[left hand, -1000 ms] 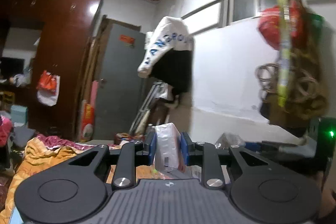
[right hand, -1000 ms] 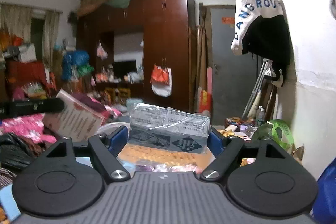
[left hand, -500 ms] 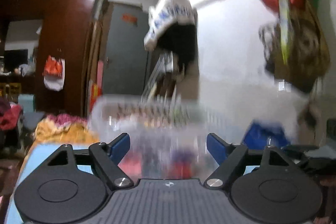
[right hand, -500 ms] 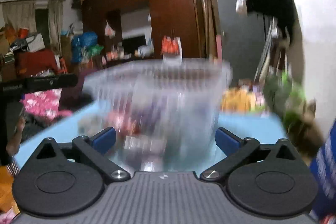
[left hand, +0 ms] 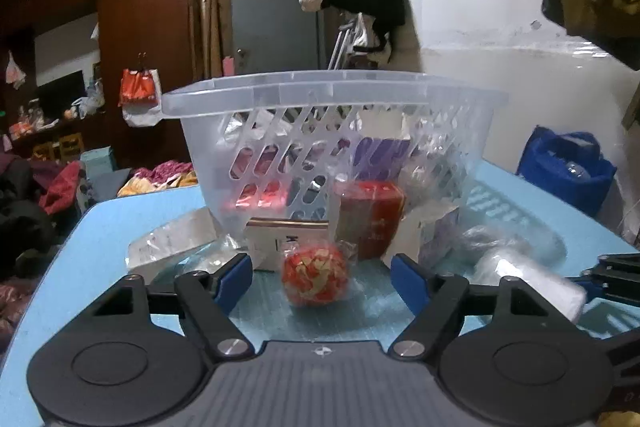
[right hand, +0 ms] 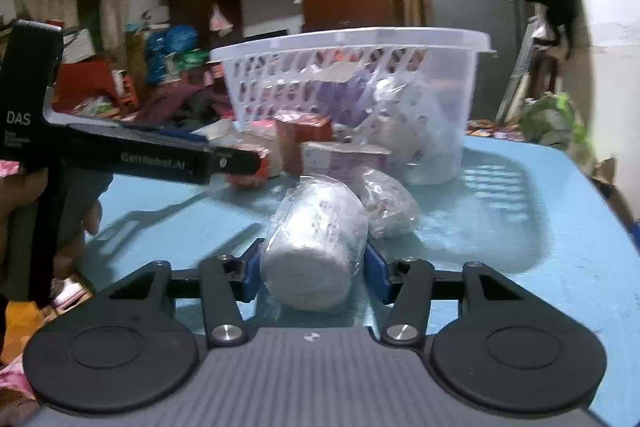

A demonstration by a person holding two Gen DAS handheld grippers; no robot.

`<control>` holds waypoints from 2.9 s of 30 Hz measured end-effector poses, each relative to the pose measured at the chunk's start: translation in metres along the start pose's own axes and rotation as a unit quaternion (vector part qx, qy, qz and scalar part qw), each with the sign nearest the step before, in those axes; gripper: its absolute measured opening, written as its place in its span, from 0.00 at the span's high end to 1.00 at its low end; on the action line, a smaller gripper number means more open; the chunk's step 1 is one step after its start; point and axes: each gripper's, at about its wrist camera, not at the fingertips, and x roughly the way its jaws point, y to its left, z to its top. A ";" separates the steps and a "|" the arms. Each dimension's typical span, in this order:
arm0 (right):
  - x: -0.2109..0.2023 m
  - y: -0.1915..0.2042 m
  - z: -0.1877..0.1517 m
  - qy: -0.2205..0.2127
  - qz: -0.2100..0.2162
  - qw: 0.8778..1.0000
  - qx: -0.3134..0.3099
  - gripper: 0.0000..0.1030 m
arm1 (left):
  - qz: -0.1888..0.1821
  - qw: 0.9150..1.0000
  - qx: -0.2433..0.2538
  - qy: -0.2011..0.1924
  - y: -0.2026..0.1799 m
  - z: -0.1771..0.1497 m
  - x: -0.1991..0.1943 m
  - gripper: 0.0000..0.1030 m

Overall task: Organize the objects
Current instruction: 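Drop the pink-and-white box into the basket with the left tool while the right drops the white box, then carry a red ball bag to the basket with the left tool while the right carries a white roll, then drop a paper packet in with the left tool while the right drops a clear bag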

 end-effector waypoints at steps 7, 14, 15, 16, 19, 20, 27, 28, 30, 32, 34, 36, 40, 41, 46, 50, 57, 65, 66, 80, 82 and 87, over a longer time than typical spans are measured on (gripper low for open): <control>-0.020 0.003 -0.004 -0.025 -0.026 0.999 0.006 0.49 | 0.009 1.000 -0.013 0.019 -0.003 -0.002 0.006 0.60; -0.032 -0.002 0.007 -0.051 -0.049 0.997 0.005 0.49 | -0.007 0.999 -0.045 -0.025 0.007 -0.010 -0.007 0.60; -0.034 -0.003 0.008 -0.054 -0.053 0.997 0.005 0.49 | -0.009 0.998 -0.046 -0.029 0.007 -0.010 -0.007 0.60; -0.035 -0.004 0.009 -0.057 -0.057 0.997 0.006 0.49 | -0.010 0.998 -0.046 -0.031 0.008 -0.010 -0.007 0.60; -0.036 -0.007 0.013 -0.063 -0.071 0.995 0.006 0.49 | -0.009 0.998 -0.046 -0.035 0.007 -0.009 -0.006 0.60; -0.036 -0.008 0.015 -0.066 -0.073 0.995 0.008 0.49 | -0.007 0.998 -0.047 -0.038 0.006 -0.010 -0.007 0.60; -0.037 -0.012 0.020 -0.077 -0.106 0.991 0.005 0.49 | -0.002 0.997 -0.055 -0.053 0.009 -0.009 -0.010 0.60; -0.037 -0.012 0.020 -0.078 -0.110 0.991 0.006 0.49 | -0.003 0.997 -0.056 -0.053 0.010 -0.010 -0.010 0.60; -0.037 -0.014 0.021 -0.083 -0.117 0.990 0.010 0.49 | -0.004 0.997 -0.057 -0.053 0.011 -0.010 -0.011 0.60; -0.038 -0.015 0.023 -0.085 -0.122 0.989 0.011 0.49 | -0.002 0.997 -0.056 -0.058 0.011 -0.011 -0.012 0.60; -0.039 -0.016 0.024 -0.089 -0.127 0.988 0.012 0.49 | 0.004 0.996 -0.054 -0.065 0.010 -0.012 -0.015 0.60; -0.040 -0.016 0.027 -0.093 -0.134 0.987 0.013 0.49 | 0.014 0.996 -0.050 -0.074 0.008 -0.012 -0.019 0.60; -0.043 -0.016 0.037 -0.106 -0.144 0.984 0.015 0.49 | -0.006 0.993 -0.066 -0.101 0.010 -0.002 -0.039 0.60; -0.043 -0.017 0.043 -0.111 -0.144 0.983 0.014 0.49 | -0.010 0.991 -0.066 -0.112 0.010 0.006 -0.047 0.60; -0.040 -0.012 0.104 -0.151 -0.155 0.976 -0.009 0.49 | -0.016 0.988 -0.057 -0.142 0.016 0.072 -0.061 0.60; 0.003 -0.020 0.162 -0.126 -0.165 0.978 -0.012 0.49 | -0.005 0.992 -0.054 -0.110 0.018 0.136 -0.026 0.60; 0.066 -0.035 0.177 -0.062 -0.185 0.980 -0.039 0.26 | -0.005 0.998 -0.060 -0.026 0.020 0.146 0.052 0.37; 0.011 -0.040 0.122 -0.089 -0.174 0.981 -0.009 0.00 | 0.020 0.995 -0.048 -0.081 0.041 0.095 -0.005 0.15; 0.007 -0.037 0.105 -0.083 -0.178 0.981 -0.005 0.00 | 0.037 0.996 -0.043 -0.072 0.046 0.089 -0.007 0.15; 0.029 -0.027 0.044 0.031 -0.123 0.992 0.004 0.11 | 0.070 0.993 -0.096 0.009 0.099 0.037 0.032 0.17; 0.037 -0.026 0.045 0.046 -0.120 0.992 -0.001 0.15 | 0.066 0.993 -0.096 0.035 0.098 0.033 0.049 0.17; 0.039 -0.029 0.041 0.051 -0.119 0.992 -0.004 0.22 | 0.089 0.988 -0.108 0.061 0.101 0.021 0.064 0.15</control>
